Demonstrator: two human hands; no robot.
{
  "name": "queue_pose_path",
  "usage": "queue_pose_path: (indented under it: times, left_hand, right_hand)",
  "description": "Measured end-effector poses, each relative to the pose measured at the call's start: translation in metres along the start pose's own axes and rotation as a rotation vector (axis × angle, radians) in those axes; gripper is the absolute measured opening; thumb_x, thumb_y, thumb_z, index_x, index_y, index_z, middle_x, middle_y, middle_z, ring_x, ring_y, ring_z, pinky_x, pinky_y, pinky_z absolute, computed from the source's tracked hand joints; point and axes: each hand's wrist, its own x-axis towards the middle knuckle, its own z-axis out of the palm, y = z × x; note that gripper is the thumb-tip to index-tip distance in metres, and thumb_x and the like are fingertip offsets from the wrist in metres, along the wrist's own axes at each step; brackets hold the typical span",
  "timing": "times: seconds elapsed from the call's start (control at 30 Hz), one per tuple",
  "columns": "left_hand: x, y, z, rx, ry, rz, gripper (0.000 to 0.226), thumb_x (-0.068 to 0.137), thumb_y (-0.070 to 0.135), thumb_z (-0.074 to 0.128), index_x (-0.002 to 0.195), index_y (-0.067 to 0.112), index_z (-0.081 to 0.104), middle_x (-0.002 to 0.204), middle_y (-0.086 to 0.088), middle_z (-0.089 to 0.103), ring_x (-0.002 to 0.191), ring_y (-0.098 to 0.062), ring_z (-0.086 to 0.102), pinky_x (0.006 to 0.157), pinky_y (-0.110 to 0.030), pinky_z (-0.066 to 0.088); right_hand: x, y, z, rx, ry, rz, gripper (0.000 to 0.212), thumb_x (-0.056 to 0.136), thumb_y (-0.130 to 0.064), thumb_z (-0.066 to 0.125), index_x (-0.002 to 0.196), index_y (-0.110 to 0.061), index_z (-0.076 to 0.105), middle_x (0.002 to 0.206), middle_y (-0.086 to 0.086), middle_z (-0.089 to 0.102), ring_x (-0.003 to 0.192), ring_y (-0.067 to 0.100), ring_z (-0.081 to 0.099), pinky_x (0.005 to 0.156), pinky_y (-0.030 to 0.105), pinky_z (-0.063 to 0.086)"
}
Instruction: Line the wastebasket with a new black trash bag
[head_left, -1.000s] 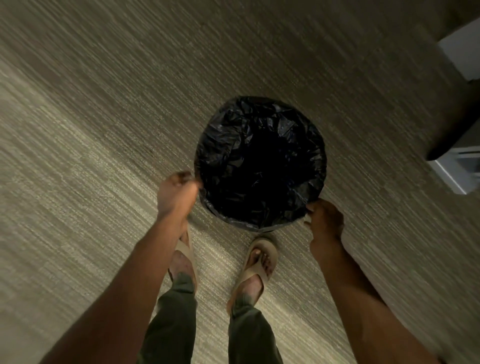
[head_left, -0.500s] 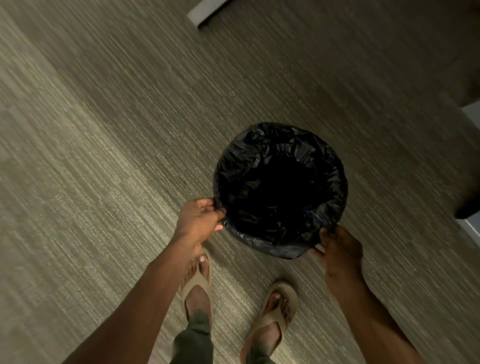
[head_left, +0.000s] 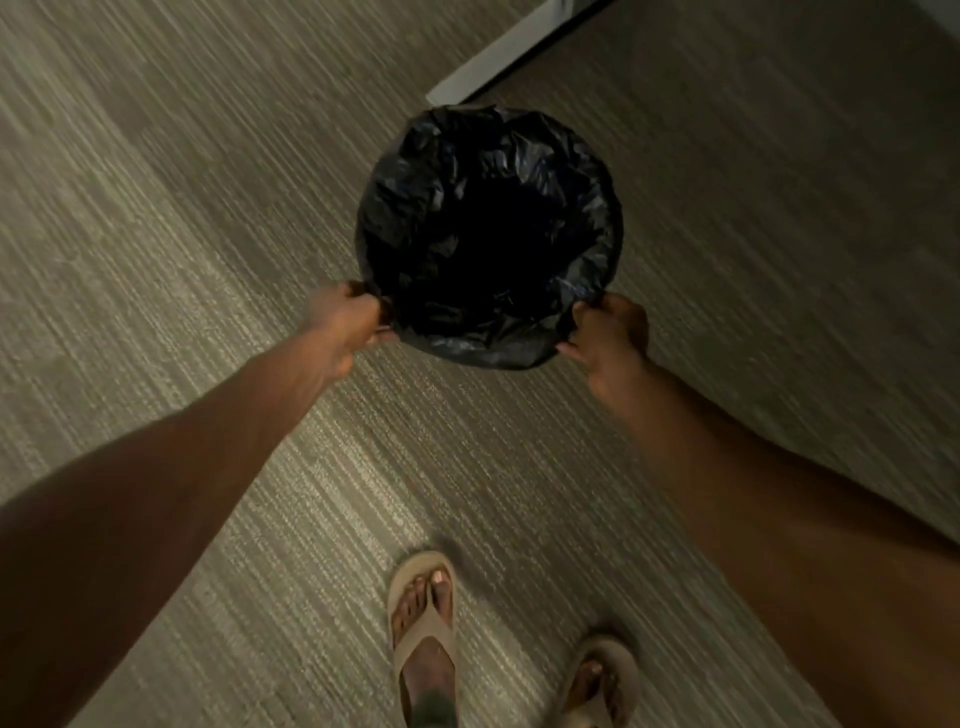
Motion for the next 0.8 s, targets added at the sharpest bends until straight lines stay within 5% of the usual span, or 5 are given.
queue_pose_path:
  times: [0.13, 0.37, 0.53, 0.63, 0.8]
  left_hand:
    - [0.033, 0.018, -0.005, 0.031, 0.040, 0.005, 0.007, 0.094, 0.001, 0.064, 0.095, 0.006, 0.070, 0.094, -0.012, 0.074, 0.068, -0.017, 0.072, 0.045, -0.022, 0.056]
    - [0.048, 0.012, -0.001, -0.010, 0.088, 0.012, 0.008, 0.093, 0.000, 0.068, 0.088, 0.006, 0.064, 0.085, -0.010, 0.071, 0.069, -0.017, 0.071, 0.044, -0.024, 0.057]
    - [0.032, 0.013, -0.002, 0.224, 0.159, 0.063, 0.047, 0.093, 0.013, 0.067, 0.138, 0.002, 0.059, 0.117, -0.012, 0.070, 0.099, -0.024, 0.067, 0.090, -0.034, 0.058]
    - [0.001, 0.020, 0.002, 0.386, 0.248, 0.273, 0.054, 0.096, 0.021, 0.063, 0.148, 0.011, 0.050, 0.142, -0.011, 0.060, 0.120, -0.025, 0.060, 0.095, -0.026, 0.041]
    - [-0.051, 0.031, 0.017, 0.622, 0.225, 0.614, 0.070, 0.094, 0.018, 0.059, 0.158, 0.022, 0.034, 0.151, -0.010, 0.045, 0.137, -0.030, 0.046, 0.113, -0.047, 0.043]
  right_hand:
    - [0.027, -0.012, 0.032, 0.000, 0.006, 0.056, 0.027, 0.101, -0.005, 0.058, 0.127, -0.001, 0.067, 0.123, 0.022, 0.069, 0.091, 0.032, 0.067, 0.076, 0.039, 0.061]
    - [0.041, -0.009, 0.041, -0.033, 0.029, 0.114, 0.029, 0.101, -0.007, 0.058, 0.128, -0.007, 0.067, 0.128, 0.019, 0.068, 0.097, 0.033, 0.068, 0.073, 0.040, 0.062]
    - [0.026, -0.021, 0.026, -0.490, 0.147, -0.023, 0.049, 0.105, -0.042, 0.049, 0.139, -0.008, 0.060, 0.137, 0.019, 0.064, 0.116, 0.036, 0.065, 0.097, 0.047, 0.056]
    - [0.005, -0.033, 0.010, -0.777, 0.202, -0.234, 0.063, 0.106, -0.048, 0.042, 0.153, -0.006, 0.041, 0.152, 0.023, 0.048, 0.135, 0.038, 0.051, 0.104, 0.042, 0.045]
    - [-0.047, -0.056, -0.018, -1.062, 0.042, -0.592, 0.072, 0.106, -0.047, 0.044, 0.163, -0.011, 0.017, 0.168, 0.016, 0.026, 0.152, 0.034, 0.028, 0.119, 0.047, 0.029]
